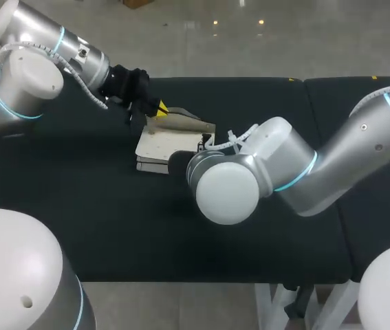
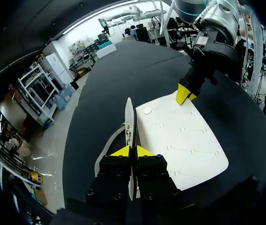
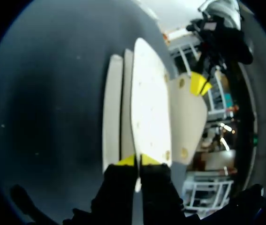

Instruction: Pick up the bag, open it, inspect its contents, close it, and place it on the opposite side

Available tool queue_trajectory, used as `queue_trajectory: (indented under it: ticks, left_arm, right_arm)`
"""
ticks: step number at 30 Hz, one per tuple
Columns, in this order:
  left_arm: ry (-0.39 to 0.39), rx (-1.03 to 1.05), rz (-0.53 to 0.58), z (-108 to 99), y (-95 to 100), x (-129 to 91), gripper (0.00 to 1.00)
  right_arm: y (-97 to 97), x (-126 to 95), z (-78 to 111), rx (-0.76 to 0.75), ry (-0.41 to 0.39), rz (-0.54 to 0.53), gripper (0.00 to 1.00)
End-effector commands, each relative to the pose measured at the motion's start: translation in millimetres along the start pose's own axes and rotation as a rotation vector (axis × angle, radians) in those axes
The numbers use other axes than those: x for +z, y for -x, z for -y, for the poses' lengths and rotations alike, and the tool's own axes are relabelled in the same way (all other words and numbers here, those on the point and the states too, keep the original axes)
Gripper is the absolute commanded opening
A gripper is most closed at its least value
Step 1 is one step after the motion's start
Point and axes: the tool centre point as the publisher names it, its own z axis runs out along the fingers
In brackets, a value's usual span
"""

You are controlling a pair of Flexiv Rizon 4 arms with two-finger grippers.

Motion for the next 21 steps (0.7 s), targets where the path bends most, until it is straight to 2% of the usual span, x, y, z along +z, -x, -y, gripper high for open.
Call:
queue_trajectory:
  ticks: [1, 3, 4, 5, 6, 7, 14, 21]
  left_arm:
    - [0.006, 0.025, -0.04, -1.8, -0.1, 0.5, 0.0]
    - [0.017, 0.047, -0.033, -1.8, -3.9, 1.0, 0.02]
    - [0.016, 0.06, -0.031, -1.6, -7.0, 1.1, 0.36]
    - [0.019, 0.068, -0.026, -1.2, -10.4, 1.1, 0.53]
    - [0.035, 0.089, -0.017, -0.6, -14.1, 1.3, 0.79]
    - [0.035, 0.091, -0.018, -0.6, -18.1, 1.3, 1.0]
    - [0.048, 0.065, 0.031, -4.2, -29.7, 5.9, 1.0]
    - [0.063, 0.045, 0.043, -10.6, -13.2, 20.3, 0.96]
  right_arm:
    - [-2.0, 1.0, -0.2, 0.0, 0.0, 0.005, 0.0]
    - [-2.0, 1.0, -0.2, 0.0, 0.0, 0.005, 0.0]
    - [-2.0, 1.0, -0.2, 0.0, 0.0, 0.005, 0.0]
    - [-2.0, 1.0, -0.2, 0.0, 0.0, 0.005, 0.0]
    - [-2.0, 1.0, -0.2, 0.0, 0.0, 0.005, 0.0]
    - [-2.0, 1.0, -0.2, 0.0, 0.0, 0.005, 0.0]
    - [-2.0, 1.0, -0.2, 0.0, 0.0, 0.005, 0.0]
    - [-2.0, 1.0, -0.2, 0.0, 0.0, 0.005, 0.0]
